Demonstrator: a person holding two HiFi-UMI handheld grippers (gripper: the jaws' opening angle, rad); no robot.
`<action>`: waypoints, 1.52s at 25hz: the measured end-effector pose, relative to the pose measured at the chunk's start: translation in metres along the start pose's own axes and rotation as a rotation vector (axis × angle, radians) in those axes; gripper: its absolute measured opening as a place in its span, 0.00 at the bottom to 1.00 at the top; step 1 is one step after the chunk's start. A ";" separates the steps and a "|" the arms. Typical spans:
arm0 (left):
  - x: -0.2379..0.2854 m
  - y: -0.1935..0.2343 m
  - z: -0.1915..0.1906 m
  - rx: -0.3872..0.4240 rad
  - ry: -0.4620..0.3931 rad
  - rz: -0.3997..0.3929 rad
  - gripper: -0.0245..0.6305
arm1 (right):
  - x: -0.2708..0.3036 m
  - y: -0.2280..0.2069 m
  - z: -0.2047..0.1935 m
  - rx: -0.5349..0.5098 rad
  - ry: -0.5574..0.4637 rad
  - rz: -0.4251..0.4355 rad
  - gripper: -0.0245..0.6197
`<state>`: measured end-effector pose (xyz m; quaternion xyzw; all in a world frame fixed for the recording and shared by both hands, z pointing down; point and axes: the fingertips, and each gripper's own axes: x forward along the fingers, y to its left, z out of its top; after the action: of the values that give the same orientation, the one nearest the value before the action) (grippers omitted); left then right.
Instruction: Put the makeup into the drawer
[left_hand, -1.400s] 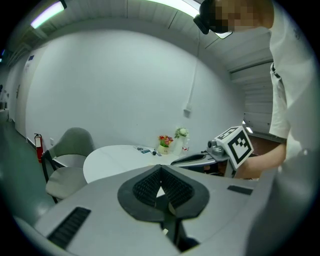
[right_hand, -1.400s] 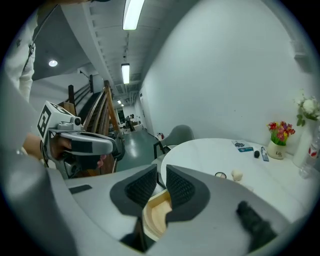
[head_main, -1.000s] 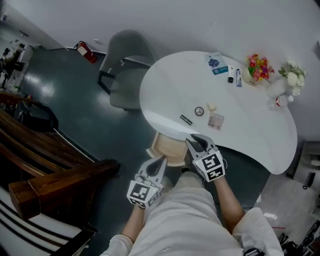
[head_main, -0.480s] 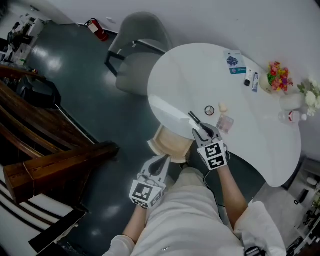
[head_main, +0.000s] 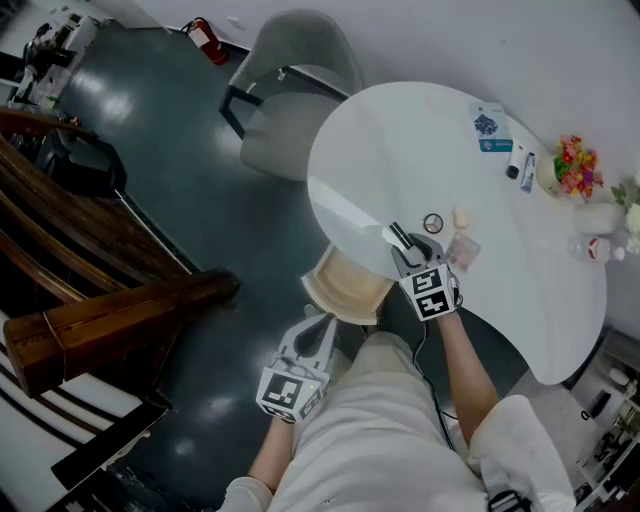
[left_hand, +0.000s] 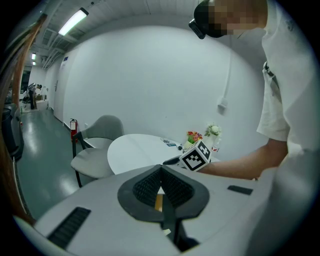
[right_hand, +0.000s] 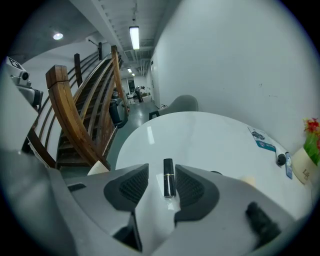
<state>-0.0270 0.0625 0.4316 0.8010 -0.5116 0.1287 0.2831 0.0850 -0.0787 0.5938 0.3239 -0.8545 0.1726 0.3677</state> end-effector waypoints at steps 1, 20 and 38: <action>-0.001 0.001 -0.001 -0.003 0.000 0.003 0.05 | 0.004 -0.001 -0.002 -0.003 0.007 -0.001 0.30; -0.004 0.009 -0.003 -0.002 0.012 0.002 0.05 | 0.028 -0.011 -0.033 0.009 0.091 -0.029 0.22; -0.017 0.017 -0.002 -0.003 -0.012 0.003 0.05 | 0.019 -0.010 -0.033 0.019 0.092 -0.060 0.19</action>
<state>-0.0495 0.0708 0.4299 0.8005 -0.5147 0.1235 0.2811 0.0990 -0.0764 0.6301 0.3443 -0.8250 0.1843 0.4085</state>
